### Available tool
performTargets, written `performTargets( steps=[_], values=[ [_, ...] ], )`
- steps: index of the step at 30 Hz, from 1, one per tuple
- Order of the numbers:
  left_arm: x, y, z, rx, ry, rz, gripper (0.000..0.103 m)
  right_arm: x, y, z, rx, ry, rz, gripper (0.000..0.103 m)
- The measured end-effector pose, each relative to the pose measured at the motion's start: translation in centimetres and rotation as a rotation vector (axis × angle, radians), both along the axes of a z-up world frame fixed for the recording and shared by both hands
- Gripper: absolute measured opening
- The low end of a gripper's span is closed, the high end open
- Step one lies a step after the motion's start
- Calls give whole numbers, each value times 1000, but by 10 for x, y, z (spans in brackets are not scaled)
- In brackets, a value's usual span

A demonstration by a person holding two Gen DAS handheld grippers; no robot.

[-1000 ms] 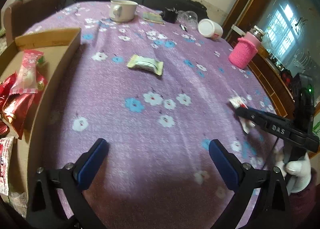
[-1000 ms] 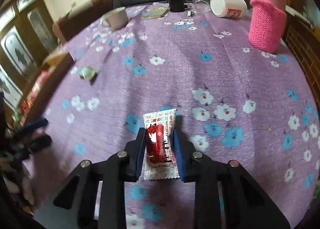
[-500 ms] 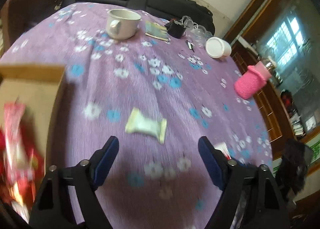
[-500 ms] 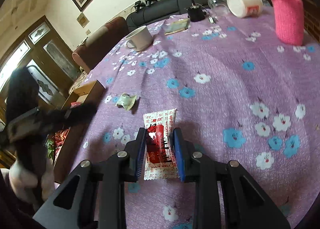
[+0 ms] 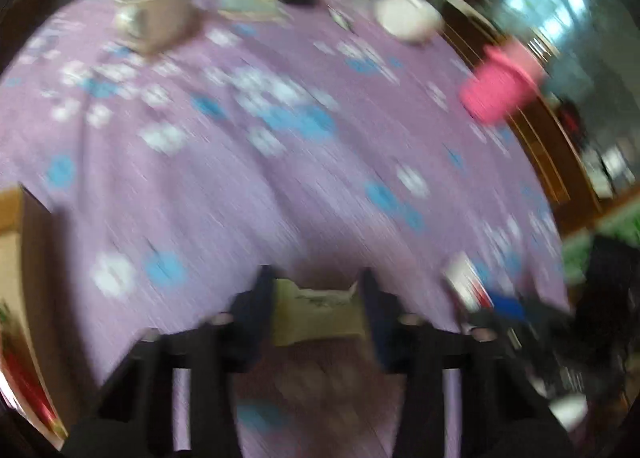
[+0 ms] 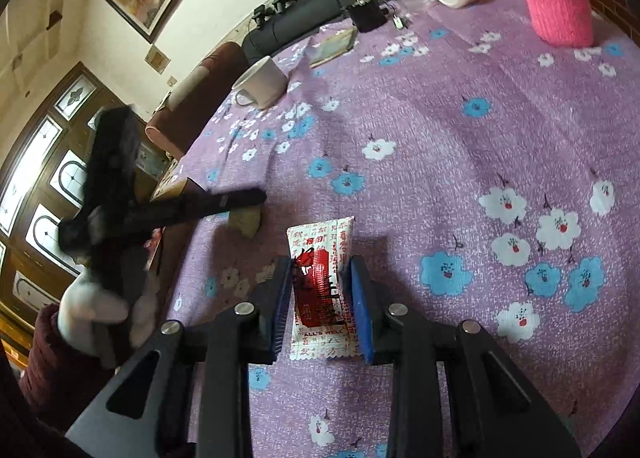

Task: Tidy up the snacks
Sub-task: 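Grasp the cream wafer packet with the left gripper while the right gripper holds the white-red packet, then carry the cream and white-red packets over the tray and open both grippers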

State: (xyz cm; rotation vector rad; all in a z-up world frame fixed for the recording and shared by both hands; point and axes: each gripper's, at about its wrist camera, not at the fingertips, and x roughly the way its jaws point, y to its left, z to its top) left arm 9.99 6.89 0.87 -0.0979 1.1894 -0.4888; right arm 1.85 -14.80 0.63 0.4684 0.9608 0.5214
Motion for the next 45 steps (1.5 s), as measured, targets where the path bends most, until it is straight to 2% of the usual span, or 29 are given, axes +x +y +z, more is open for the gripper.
performTargets(
  steps=[2,5,6,7,9,11,14,17,21,23,24,25,26,31,35,39,45],
  values=[
    [-20,-3,4,18,-16,-43,38,1,0,-1,-2,8,-2,32],
    [-47,-7,16,44,-102,-109,41,0,1,-2,-5,11,-2,32],
    [-56,-11,20,71,-149,-141,45,0,1,-2,-7,11,-1,32],
    [-59,-13,23,91,-177,-164,54,-1,1,-2,-7,12,-1,32],
    [-69,-16,26,120,-224,-199,65,0,2,-3,-10,13,0,32],
    [-72,-20,26,124,-248,-227,65,0,2,-4,-16,17,1,32],
    [-71,-30,19,151,-255,-296,66,0,3,-5,-18,16,2,32],
    [-72,-43,10,213,-252,-365,66,1,3,-5,-16,17,2,32],
    [-70,-44,-2,254,-222,-390,69,1,2,-6,-1,24,0,32],
    [-69,-45,-1,260,-207,-369,68,2,1,-7,5,27,0,32],
    [-70,-45,0,265,-206,-355,59,2,1,-7,5,27,0,32],
    [-71,-45,1,263,-209,-347,35,2,1,-7,2,26,0,32],
    [-71,-45,3,261,-210,-332,22,2,1,-6,-2,24,1,32],
    [-76,-32,3,242,-235,-214,21,-2,9,-2,-71,-13,14,31],
    [-87,-11,7,150,-235,-111,21,-7,10,4,-84,-56,8,30],
    [-114,15,25,47,-266,-21,21,-9,8,7,-60,-76,4,30],
    [-162,84,53,-110,-339,172,21,-11,9,3,-67,-73,-7,30]
  ],
)
